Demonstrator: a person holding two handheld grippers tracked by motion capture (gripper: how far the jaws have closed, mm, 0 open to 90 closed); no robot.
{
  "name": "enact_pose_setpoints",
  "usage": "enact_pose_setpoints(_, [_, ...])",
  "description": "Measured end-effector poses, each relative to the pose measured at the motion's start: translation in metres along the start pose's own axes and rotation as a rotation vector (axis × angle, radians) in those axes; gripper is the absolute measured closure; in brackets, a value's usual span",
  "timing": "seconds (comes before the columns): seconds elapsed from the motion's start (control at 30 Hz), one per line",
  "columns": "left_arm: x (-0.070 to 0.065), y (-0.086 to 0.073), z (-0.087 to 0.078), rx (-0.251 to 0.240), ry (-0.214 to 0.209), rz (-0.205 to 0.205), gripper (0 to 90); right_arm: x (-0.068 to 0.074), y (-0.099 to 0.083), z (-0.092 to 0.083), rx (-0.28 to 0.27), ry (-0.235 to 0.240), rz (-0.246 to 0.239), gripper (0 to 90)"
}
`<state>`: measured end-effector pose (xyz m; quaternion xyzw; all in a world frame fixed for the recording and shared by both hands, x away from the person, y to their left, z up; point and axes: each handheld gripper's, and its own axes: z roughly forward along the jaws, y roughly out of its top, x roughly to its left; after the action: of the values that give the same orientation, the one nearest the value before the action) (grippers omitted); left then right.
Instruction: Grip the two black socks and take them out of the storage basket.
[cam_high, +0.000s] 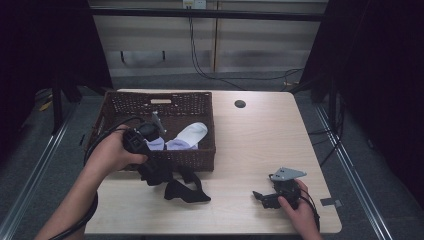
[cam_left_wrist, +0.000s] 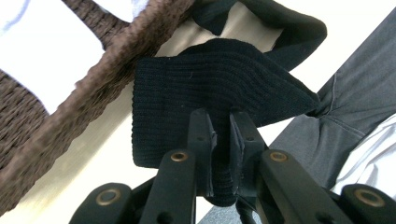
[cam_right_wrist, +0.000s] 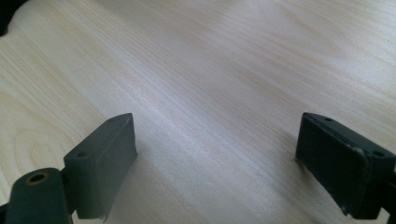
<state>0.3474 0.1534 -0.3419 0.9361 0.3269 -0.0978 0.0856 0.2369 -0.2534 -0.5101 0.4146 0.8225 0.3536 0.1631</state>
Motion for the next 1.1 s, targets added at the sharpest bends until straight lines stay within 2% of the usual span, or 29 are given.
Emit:
enact_pose_setpoints(0.37, [-0.006, 0.014, 0.018, -0.013, 0.0, 0.013, 79.8, 0.0, 0.0, 0.0, 0.0, 0.0, 0.0, 11.6])
enact_pose_setpoints(0.5, [-0.009, 0.023, 0.03, -0.021, -0.014, 0.026, 79.2, 0.0, 0.0, 0.0, 0.0, 0.0, 0.0, 11.6])
enact_pose_setpoints(0.73, [-0.012, 0.03, 0.045, 0.0, -0.023, 0.039, 76.2, 0.0, 0.0, 0.0, 0.0, 0.0, 0.0, 11.5])
enact_pose_setpoints(1.0, [-0.01, 0.027, 0.057, -0.005, -0.025, 0.035, 67.8, 0.0, 0.0, 0.0, 0.0, 0.0, 0.0, 11.6])
enact_pose_setpoints(1.1, [-0.01, 0.026, 0.058, -0.008, -0.029, 0.034, 61.2, 0.0, 0.0, 0.0, -0.001, 0.001, -0.002, 11.5])
